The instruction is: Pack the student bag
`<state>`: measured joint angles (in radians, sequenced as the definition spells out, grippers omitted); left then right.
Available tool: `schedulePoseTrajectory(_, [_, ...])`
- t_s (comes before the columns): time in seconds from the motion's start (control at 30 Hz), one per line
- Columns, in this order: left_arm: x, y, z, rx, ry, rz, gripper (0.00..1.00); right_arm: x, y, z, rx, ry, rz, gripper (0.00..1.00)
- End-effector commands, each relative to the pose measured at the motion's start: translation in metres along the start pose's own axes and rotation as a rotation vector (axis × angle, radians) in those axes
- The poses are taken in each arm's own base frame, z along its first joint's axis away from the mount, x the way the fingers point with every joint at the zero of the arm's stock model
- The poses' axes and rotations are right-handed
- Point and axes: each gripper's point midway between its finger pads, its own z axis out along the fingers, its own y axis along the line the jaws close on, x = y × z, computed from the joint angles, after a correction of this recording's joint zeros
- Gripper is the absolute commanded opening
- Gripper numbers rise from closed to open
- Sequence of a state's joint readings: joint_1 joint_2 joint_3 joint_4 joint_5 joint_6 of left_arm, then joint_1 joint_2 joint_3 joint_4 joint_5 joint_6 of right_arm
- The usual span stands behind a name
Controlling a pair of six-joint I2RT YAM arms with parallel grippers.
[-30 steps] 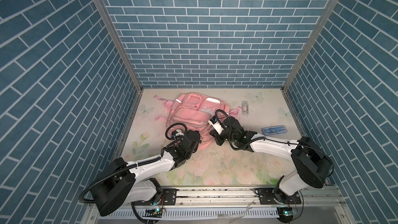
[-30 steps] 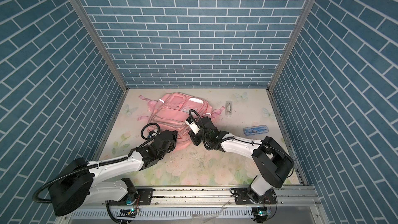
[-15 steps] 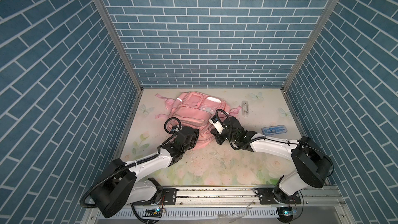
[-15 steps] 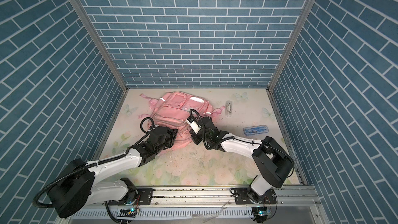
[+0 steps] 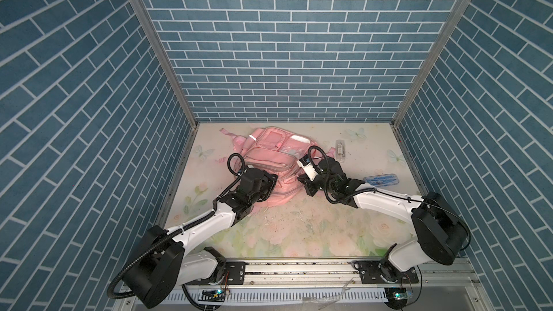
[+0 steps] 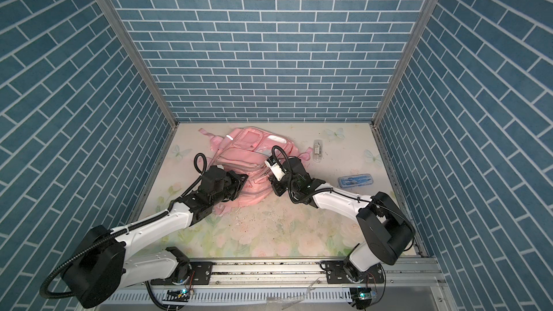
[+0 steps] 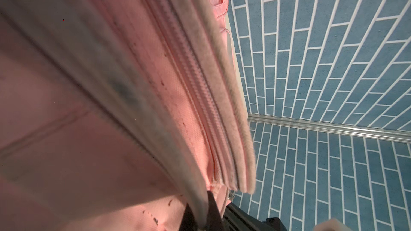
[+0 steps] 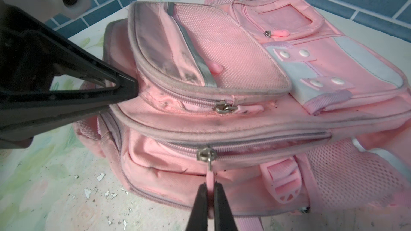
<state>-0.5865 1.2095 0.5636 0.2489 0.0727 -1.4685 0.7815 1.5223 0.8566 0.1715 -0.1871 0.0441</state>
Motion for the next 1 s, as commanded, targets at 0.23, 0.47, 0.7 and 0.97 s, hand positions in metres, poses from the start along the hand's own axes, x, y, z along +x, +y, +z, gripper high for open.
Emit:
schedulePoseTrajectory(0.23, [0.014,-0.021,-0.012,0.06,0.115,0.079,0.0,-0.019,-0.014,-0.007,0.005,-0.087,-0.123,0.0])
schedulePoseTrajectory(0.47, [0.009,-0.015,-0.022,0.041,0.068,0.068,0.0,-0.017,-0.033,-0.009,-0.02,-0.107,-0.204,0.0])
schedulePoseTrajectory(0.7, [0.01,-0.012,-0.023,0.042,0.049,0.046,0.0,-0.009,-0.058,-0.01,-0.056,-0.09,-0.21,0.0])
schedulePoseTrajectory(0.97, [0.009,-0.013,-0.025,0.037,0.029,0.035,0.0,0.015,-0.101,0.0,-0.021,-0.004,-0.137,0.0])
